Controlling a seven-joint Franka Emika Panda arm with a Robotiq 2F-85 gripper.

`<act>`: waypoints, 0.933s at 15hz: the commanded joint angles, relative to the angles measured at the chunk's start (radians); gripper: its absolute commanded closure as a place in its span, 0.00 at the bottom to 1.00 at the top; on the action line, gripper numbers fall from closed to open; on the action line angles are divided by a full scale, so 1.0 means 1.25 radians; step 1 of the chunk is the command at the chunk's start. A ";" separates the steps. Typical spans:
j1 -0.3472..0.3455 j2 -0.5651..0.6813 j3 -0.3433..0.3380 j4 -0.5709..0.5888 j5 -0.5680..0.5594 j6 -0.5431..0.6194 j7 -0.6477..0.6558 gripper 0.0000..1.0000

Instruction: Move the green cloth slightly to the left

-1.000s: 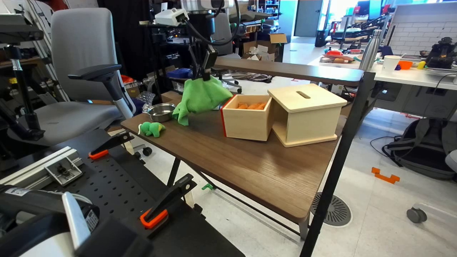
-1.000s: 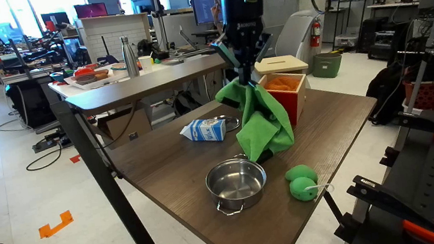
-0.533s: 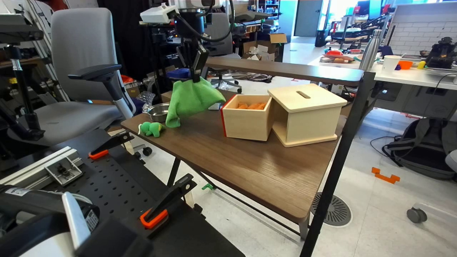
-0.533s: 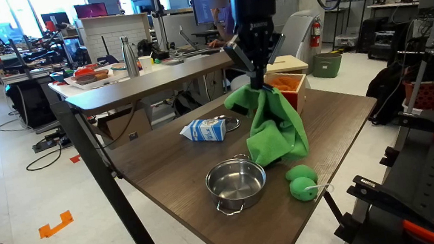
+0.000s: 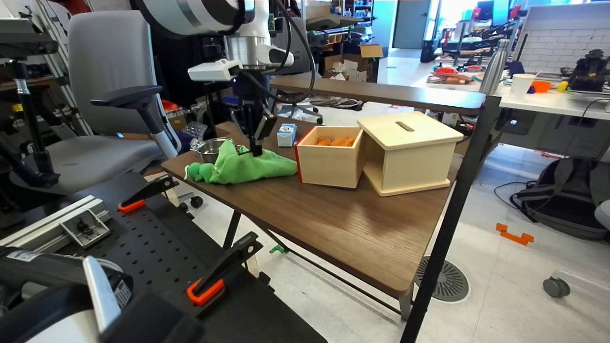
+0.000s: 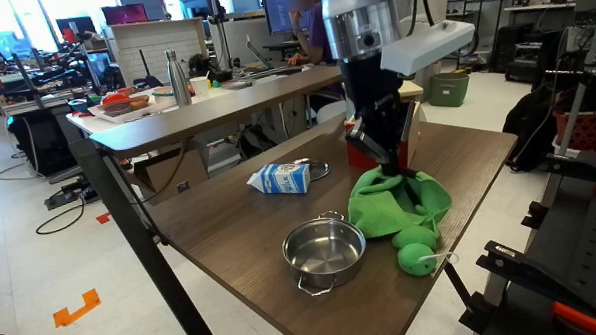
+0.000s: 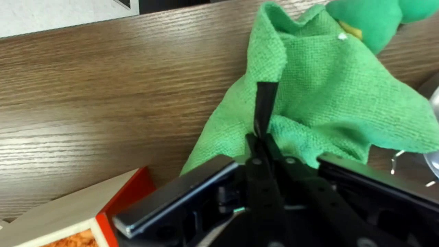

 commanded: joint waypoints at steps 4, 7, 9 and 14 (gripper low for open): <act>0.002 0.058 -0.013 0.048 -0.032 -0.043 -0.008 0.74; 0.000 0.062 -0.018 0.059 -0.032 -0.059 -0.008 0.49; -0.005 0.056 -0.019 0.064 -0.027 -0.072 -0.011 0.34; -0.008 0.001 -0.022 0.047 -0.025 -0.072 -0.008 0.01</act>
